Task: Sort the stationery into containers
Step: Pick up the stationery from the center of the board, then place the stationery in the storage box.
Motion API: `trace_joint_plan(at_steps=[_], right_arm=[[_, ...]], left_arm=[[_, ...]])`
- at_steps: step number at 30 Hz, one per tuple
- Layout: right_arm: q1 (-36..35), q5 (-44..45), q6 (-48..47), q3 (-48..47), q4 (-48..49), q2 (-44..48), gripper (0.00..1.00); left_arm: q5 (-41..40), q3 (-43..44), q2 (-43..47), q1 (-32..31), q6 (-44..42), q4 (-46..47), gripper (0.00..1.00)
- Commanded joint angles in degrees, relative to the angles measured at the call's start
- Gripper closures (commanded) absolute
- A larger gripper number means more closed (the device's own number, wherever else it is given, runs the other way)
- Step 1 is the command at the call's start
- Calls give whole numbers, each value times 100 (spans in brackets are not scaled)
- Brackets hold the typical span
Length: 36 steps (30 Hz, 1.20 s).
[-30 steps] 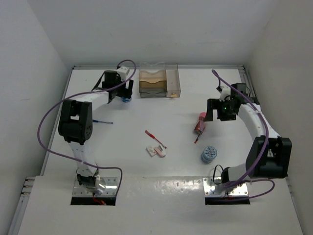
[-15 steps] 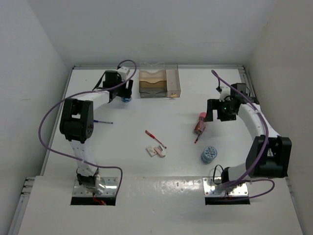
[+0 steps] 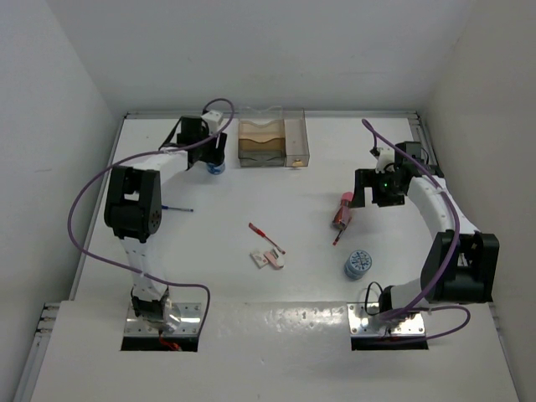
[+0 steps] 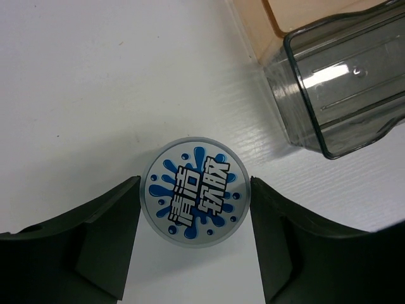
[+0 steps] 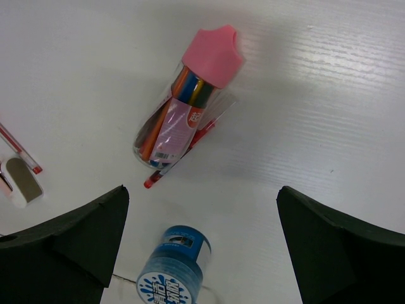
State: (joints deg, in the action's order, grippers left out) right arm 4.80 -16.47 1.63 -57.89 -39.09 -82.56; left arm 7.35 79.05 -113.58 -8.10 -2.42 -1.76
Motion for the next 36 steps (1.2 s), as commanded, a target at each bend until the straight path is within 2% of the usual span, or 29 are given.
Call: trace_joint_plan(at_steps=[1, 3, 4, 8, 12, 14, 19, 25, 36], right_arm=[[30, 65, -57, -170, 77, 12, 2], [30, 56, -57, -161, 77, 4, 2], [30, 56, -57, -161, 77, 4, 2], [30, 56, -40, -135, 68, 21, 2], [30, 56, -22, -109, 86, 4, 2], [30, 47, 13, -74, 95, -14, 2], [30, 82, -4, -21, 33, 21, 2], [135, 153, -22, 120, 24, 83, 2], [179, 144, -49, 76, -11, -49, 2]], left_arm=[[222, 707, 143, 1, -49, -105, 82], [205, 1276, 117, -68, -14, -411, 91], [170, 1471, 99, -78, 39, -500, 92], [205, 2271, 55, -174, 441, -528, 95], [65, 2641, -41, -332, 540, 70, 99], [117, 2966, -400, -412, 680, 482, 100], [188, 4028, -1156, -561, 953, 510, 100], [-41, 4549, -1886, -746, 1103, 712, 100], [-296, 4795, -2396, -755, 1032, 1142, 100]])
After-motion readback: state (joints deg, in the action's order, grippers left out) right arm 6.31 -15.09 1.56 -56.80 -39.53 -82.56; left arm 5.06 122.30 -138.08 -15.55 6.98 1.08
